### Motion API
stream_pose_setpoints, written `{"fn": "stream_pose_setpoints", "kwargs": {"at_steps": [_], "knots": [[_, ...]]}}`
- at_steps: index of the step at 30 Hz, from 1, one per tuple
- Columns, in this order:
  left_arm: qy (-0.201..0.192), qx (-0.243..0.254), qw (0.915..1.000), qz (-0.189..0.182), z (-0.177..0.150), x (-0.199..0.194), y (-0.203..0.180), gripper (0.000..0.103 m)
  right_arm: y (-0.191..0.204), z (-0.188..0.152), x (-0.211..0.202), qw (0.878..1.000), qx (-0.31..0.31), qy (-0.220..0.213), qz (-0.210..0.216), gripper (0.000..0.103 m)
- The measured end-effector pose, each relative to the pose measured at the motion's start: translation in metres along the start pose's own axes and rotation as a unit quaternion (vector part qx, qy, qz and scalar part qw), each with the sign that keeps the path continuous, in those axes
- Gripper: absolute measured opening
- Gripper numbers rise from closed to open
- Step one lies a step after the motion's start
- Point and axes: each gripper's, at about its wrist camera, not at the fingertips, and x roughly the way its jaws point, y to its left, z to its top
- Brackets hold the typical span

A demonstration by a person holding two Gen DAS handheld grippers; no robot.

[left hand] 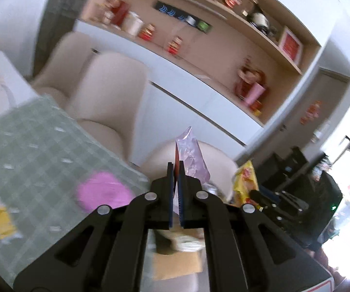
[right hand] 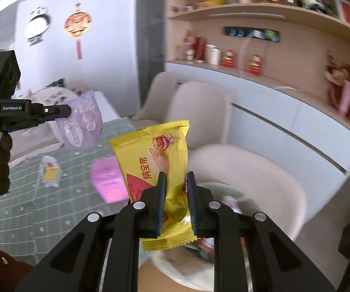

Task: Collect trash
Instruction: 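Carry both items over the bin and open both grippers to drop them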

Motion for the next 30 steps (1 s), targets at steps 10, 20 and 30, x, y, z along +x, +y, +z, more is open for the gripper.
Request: {"fn": "stream_pose_setpoints", "kwargs": {"at_steps": [10,20,30], "knots": [[0.119,-0.001,0.9922,-0.035,-0.023,0.135,-0.049,0.003,-0.086,-0.026,-0.007,0.997,0.068,0.002,-0.045,0.018],[0.190,-0.016,0.9817,-0.010,-0.064,0.225,-0.039,0.019,-0.108,-0.042,0.035,0.997,0.064,0.043,-0.007,0.018],[0.097,0.017,0.9905,0.097,-0.056,0.167,-0.038,0.049,-0.091,-0.063,0.138,0.985,0.050,0.149,0.067,0.018]]}}
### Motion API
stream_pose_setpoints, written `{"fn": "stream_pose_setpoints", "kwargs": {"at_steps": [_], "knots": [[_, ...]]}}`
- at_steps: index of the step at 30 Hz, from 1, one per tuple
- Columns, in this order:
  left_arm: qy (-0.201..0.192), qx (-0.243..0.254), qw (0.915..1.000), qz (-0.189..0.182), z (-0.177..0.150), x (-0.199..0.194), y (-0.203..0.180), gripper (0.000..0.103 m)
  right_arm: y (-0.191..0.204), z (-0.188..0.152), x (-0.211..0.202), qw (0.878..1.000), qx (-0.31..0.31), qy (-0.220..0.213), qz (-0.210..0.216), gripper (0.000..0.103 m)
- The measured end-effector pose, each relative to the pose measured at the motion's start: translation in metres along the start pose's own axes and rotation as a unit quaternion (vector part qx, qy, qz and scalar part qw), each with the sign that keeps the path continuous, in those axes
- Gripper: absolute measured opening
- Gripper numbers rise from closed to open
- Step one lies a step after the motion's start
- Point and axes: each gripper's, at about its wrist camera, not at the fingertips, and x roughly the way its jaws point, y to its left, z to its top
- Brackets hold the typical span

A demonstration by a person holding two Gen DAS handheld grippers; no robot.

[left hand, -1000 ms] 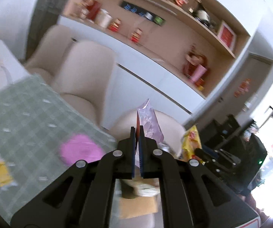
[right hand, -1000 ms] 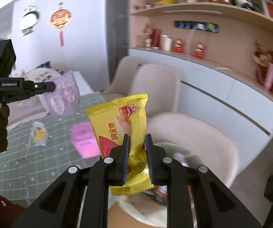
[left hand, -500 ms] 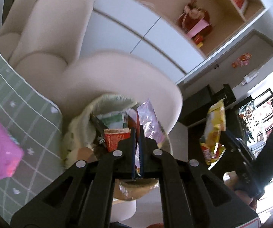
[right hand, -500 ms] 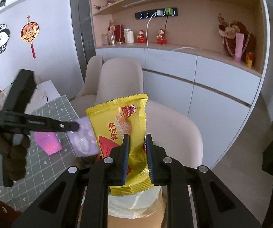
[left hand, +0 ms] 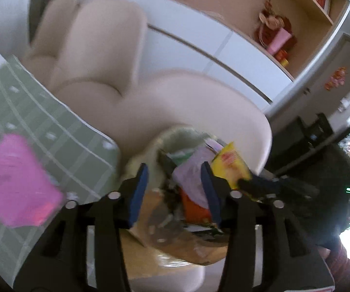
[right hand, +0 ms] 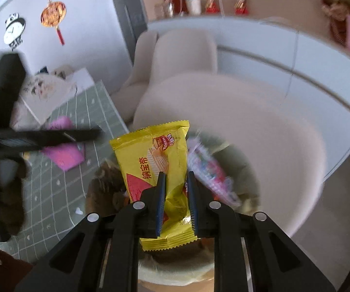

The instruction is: Collect trash

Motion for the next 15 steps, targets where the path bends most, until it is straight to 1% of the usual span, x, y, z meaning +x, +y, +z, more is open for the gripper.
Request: {"fn": "stream_pose_setpoints", "kwargs": {"at_steps": [2,4,5,6,8,9,11,12,14,15], "knots": [[-0.034,0.003,0.9986,0.041,-0.007,-0.023,0.004,0.054,-0.001,-0.002,0.028,0.999,-0.008,0.034,-0.006,0.019],[-0.049,-0.001,0.9966,0.065,-0.013,-0.034,0.004,0.057,0.001,-0.004,0.043,0.998,-0.021,0.050,-0.016,0.019],[-0.058,-0.006,0.9952,0.079,-0.020,-0.043,0.006,0.060,0.000,-0.004,0.047,0.998,-0.025,0.056,-0.015,0.019],[-0.062,-0.010,0.9942,0.088,-0.026,-0.048,0.008,0.067,0.000,-0.003,0.051,0.998,-0.027,0.063,-0.014,0.020],[-0.065,-0.018,0.9913,0.113,-0.041,-0.059,0.013,0.077,0.000,-0.003,0.056,0.997,-0.034,0.069,-0.014,0.020],[-0.064,-0.022,0.9896,0.127,-0.048,-0.063,0.016,0.078,-0.001,-0.003,0.057,0.997,-0.036,0.069,-0.015,0.020],[-0.063,-0.032,0.9865,0.147,-0.062,-0.071,0.024,0.078,0.000,-0.005,0.055,0.998,-0.031,0.061,-0.011,0.020],[-0.063,-0.038,0.9854,0.153,-0.068,-0.075,0.028,0.078,0.001,-0.006,0.049,0.999,-0.023,0.048,-0.004,0.021],[-0.062,-0.048,0.9842,0.159,-0.080,-0.084,0.038,0.078,0.001,-0.008,0.035,1.000,-0.007,0.022,-0.001,0.026],[-0.062,-0.049,0.9838,0.161,-0.086,-0.088,0.043,0.078,0.003,-0.009,0.027,1.000,0.001,0.007,-0.005,0.032]]}}
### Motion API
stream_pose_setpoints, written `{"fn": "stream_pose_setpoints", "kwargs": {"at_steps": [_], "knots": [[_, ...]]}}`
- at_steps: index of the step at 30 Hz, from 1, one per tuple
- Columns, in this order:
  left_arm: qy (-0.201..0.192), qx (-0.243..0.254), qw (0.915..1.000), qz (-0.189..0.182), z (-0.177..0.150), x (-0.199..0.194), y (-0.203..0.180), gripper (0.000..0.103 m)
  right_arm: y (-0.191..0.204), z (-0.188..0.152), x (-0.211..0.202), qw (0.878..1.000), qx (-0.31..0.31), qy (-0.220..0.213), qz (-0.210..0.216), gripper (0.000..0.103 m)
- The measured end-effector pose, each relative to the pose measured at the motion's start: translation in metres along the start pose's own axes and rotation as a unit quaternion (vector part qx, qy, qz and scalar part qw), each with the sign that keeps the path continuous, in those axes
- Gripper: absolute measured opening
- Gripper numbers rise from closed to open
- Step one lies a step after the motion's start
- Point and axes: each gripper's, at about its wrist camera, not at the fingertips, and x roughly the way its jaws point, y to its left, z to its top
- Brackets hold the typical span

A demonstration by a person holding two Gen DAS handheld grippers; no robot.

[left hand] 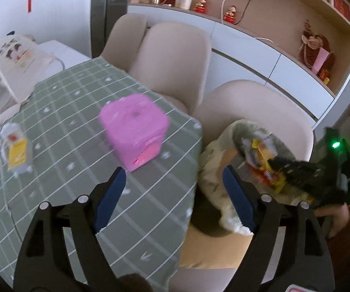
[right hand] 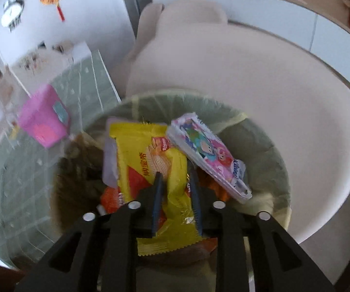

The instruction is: Collect trash

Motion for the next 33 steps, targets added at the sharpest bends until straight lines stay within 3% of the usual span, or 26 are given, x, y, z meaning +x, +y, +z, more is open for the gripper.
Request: {"fn": "stream_pose_setpoints", "kwargs": {"at_steps": [1,5,12,17,21,25,28,33], "knots": [[-0.001,0.001,1.0000,0.001,-0.002,-0.001,0.001,0.078,0.001,-0.001,-0.007,1.000,0.004,-0.008,-0.004,0.039],[-0.022,0.020,0.9994,0.019,-0.017,-0.022,0.021,0.078,0.021,-0.016,-0.040,0.998,0.021,-0.044,-0.033,0.046],[-0.053,0.061,0.9967,0.004,-0.051,-0.067,0.051,0.078,0.082,-0.064,-0.112,0.991,0.065,-0.111,-0.044,0.047],[-0.078,0.114,0.9904,0.007,-0.079,-0.095,0.061,0.078,0.149,-0.100,-0.150,0.988,0.051,-0.134,-0.056,0.047],[-0.071,0.126,0.9894,-0.005,-0.092,-0.105,0.068,0.078,0.202,-0.129,-0.169,0.986,0.041,-0.149,-0.066,0.047],[-0.090,0.133,0.9870,0.001,-0.102,-0.120,0.070,0.077,0.241,-0.153,-0.175,0.984,0.019,-0.149,-0.093,0.047],[-0.109,0.135,0.9848,0.008,-0.103,-0.131,0.067,0.077,0.251,-0.164,-0.178,0.982,0.030,-0.149,-0.110,0.047],[-0.110,0.139,0.9839,-0.026,-0.107,-0.137,0.066,0.077,0.243,-0.174,-0.187,0.977,0.082,-0.155,-0.122,0.047]]}}
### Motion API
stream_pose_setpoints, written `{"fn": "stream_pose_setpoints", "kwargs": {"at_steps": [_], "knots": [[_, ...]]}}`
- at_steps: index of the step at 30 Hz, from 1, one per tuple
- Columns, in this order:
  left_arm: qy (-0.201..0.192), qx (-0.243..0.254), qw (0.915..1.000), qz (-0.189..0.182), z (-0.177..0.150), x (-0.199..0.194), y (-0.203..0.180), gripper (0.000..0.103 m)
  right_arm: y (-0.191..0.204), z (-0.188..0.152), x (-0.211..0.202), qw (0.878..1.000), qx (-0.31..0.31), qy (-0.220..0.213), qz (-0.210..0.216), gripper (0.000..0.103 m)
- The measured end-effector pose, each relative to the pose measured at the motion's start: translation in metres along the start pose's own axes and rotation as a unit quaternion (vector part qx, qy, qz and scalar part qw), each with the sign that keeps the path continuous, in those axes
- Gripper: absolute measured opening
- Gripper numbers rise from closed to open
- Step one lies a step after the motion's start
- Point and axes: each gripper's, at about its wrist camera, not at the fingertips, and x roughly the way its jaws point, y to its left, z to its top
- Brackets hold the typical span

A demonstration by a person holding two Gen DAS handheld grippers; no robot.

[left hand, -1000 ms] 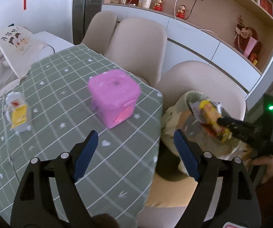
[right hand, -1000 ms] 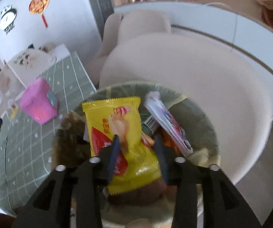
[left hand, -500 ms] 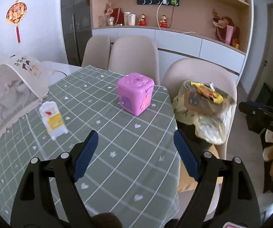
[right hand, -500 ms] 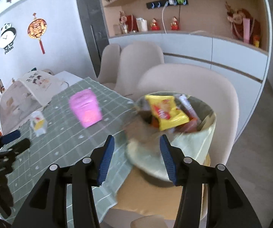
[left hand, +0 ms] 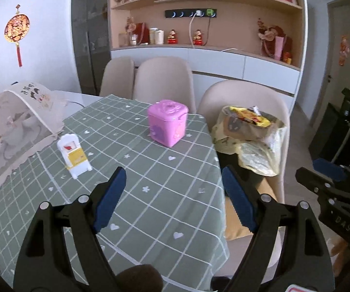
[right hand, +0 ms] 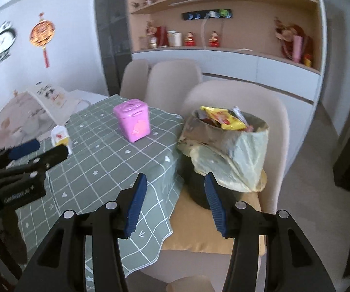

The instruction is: Collect trash

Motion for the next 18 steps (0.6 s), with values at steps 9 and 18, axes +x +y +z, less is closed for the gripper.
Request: {"fn": "stream_pose_setpoints", "kwargs": {"at_steps": [9,18], "knots": [[0.006,0.006,0.9995,-0.031,-0.0016,0.0044,-0.0068,0.077,-0.0004,-0.0033,-0.0041,1.000,0.007,-0.009,-0.029,0.047],[0.007,0.006,0.9997,-0.024,-0.0004,0.0072,-0.0081,0.077,-0.0036,0.0017,0.0015,1.000,0.008,-0.008,-0.026,0.047]]}}
